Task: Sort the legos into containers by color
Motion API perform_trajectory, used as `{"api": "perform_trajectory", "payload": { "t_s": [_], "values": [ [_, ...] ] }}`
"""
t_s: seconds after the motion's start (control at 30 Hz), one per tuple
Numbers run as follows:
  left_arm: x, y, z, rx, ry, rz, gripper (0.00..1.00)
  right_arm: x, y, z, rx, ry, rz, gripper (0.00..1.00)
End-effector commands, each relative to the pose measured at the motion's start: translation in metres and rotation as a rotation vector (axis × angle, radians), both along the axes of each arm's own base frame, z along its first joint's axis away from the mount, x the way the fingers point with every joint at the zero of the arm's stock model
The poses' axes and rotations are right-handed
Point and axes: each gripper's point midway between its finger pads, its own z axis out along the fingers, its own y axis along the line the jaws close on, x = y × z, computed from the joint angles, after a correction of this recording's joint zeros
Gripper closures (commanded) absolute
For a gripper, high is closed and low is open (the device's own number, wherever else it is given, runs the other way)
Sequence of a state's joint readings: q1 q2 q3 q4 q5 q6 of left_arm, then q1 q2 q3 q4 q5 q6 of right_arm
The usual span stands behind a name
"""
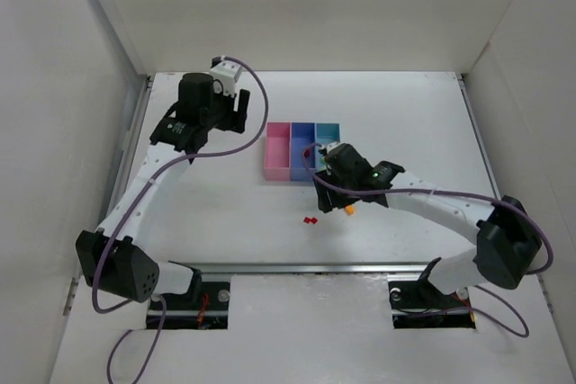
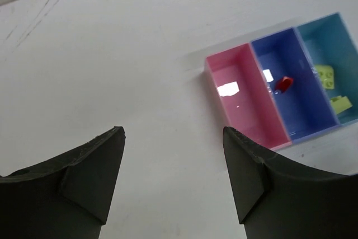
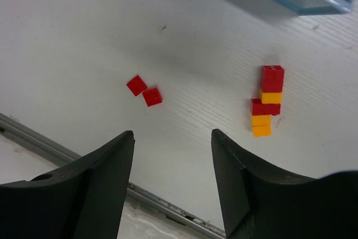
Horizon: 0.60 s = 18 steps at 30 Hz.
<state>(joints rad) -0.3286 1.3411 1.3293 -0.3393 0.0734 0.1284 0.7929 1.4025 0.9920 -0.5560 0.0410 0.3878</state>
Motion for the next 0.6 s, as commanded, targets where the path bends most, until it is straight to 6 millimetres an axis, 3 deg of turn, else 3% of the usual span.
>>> {"api": "perform_trajectory", "payload": {
  "t_s": [0.0, 0.07, 0.27, 0.43, 0.57],
  "values": [
    [-0.008, 0.022, 0.021, -0.034, -0.061, 0.052, 0.32, 0.001, 0.028, 0.002, -0.001, -0.036, 0.120, 0.37],
    [-0.011, 0.034, 0.032, -0.041, -0.096, 0.068, 0.30, -0.001, 0.036, -0.011, -0.049, -0.032, 0.170, 0.37],
    [-0.016, 0.068, 0.027, -0.047, -0.101, 0.159, 0.24, 0.006, 0.043, -0.035, -0.121, 0.004, 0.231, 0.37],
    [-0.021, 0.081, 0.021, -0.069, -0.095, 0.182, 0.23, 0.006, 0.047, -0.052, -0.136, 0.030, 0.262, 0.41],
    [-0.020, 0.091, 0.021, -0.080, -0.093, 0.208, 0.23, -0.008, 0.041, -0.068, -0.170, 0.065, 0.282, 0.41]
  ]
}}
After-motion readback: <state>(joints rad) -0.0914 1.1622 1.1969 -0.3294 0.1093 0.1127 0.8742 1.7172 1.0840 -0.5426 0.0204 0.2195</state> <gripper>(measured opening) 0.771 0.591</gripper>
